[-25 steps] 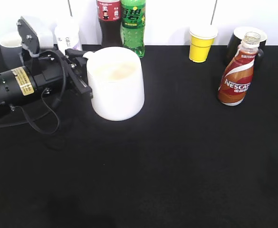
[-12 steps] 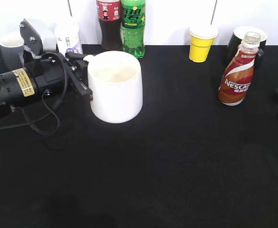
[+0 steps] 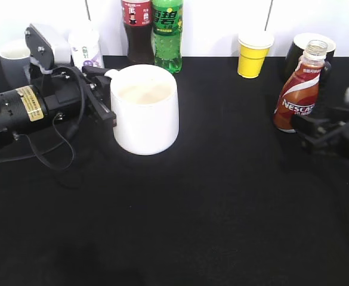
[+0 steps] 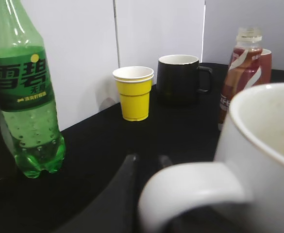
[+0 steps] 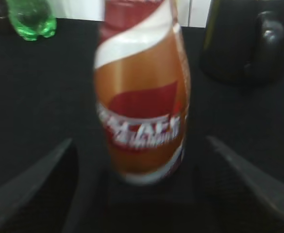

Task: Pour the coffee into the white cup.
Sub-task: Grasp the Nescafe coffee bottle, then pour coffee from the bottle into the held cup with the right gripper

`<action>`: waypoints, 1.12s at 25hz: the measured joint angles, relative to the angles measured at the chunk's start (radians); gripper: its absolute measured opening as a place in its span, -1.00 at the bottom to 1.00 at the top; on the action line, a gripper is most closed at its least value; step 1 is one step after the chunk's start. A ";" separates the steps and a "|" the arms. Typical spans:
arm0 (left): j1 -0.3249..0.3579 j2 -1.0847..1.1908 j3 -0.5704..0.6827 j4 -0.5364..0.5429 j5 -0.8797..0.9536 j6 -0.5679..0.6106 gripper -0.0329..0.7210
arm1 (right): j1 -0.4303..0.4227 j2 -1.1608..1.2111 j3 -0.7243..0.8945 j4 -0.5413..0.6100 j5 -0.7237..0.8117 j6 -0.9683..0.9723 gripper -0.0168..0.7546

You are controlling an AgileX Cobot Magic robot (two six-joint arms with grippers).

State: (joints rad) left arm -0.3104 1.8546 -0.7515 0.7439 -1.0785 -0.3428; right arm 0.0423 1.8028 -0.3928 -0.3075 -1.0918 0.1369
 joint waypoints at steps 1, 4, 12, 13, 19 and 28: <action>0.000 -0.001 0.000 0.000 0.000 0.000 -0.73 | 0.000 0.025 -0.033 -0.002 -0.001 0.000 0.60; 0.000 -0.001 0.000 0.000 0.000 0.000 -0.73 | 0.000 0.114 -0.144 -0.047 -0.001 0.006 0.60; 0.000 -0.001 0.000 0.000 0.000 0.000 -0.73 | 0.000 0.195 -0.246 -0.089 -0.005 0.033 0.51; 0.000 -0.001 0.000 0.000 0.000 0.000 -0.73 | 0.000 0.195 -0.246 -0.091 -0.006 0.033 0.40; 0.000 -0.001 0.000 0.000 0.000 0.000 -0.73 | 0.000 0.195 -0.245 -0.091 -0.010 0.033 0.38; -0.177 -0.001 -0.042 -0.040 0.089 -0.008 -0.73 | 0.089 -0.253 -0.240 -0.314 0.293 -0.054 0.38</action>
State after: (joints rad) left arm -0.4876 1.8536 -0.7938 0.7041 -0.9898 -0.3506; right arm 0.1311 1.5500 -0.6332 -0.6218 -0.7986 0.0824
